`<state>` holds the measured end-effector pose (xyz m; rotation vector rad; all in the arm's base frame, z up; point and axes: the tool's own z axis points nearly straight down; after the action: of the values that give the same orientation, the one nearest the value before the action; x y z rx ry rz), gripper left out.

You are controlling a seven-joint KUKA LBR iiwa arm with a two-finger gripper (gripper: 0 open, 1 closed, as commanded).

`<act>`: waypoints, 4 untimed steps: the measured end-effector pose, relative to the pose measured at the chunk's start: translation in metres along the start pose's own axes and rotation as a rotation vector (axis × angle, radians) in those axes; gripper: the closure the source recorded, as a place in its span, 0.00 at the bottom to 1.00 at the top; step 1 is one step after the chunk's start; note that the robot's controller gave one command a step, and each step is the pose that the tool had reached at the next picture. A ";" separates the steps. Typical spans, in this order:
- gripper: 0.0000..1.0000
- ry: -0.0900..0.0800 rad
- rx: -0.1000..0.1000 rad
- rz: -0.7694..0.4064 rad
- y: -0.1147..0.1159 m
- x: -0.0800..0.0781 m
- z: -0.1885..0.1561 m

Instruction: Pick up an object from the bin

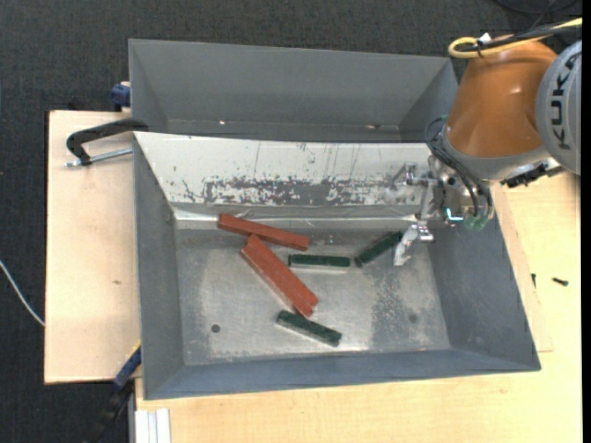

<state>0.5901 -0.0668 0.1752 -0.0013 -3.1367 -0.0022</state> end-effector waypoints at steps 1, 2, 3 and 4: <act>0.00 -0.008 0.001 -0.001 0.000 -0.002 -0.005; 0.00 -0.010 0.002 -0.107 0.032 -0.008 0.051; 0.00 -0.009 0.000 0.061 0.063 -0.010 0.048; 0.00 -0.009 0.001 -0.065 0.070 -0.012 0.046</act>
Offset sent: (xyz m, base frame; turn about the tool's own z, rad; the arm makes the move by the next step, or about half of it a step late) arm 0.0113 0.0603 -0.1052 -0.2044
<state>0.6016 0.0035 0.1289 0.1011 -3.1437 -0.0012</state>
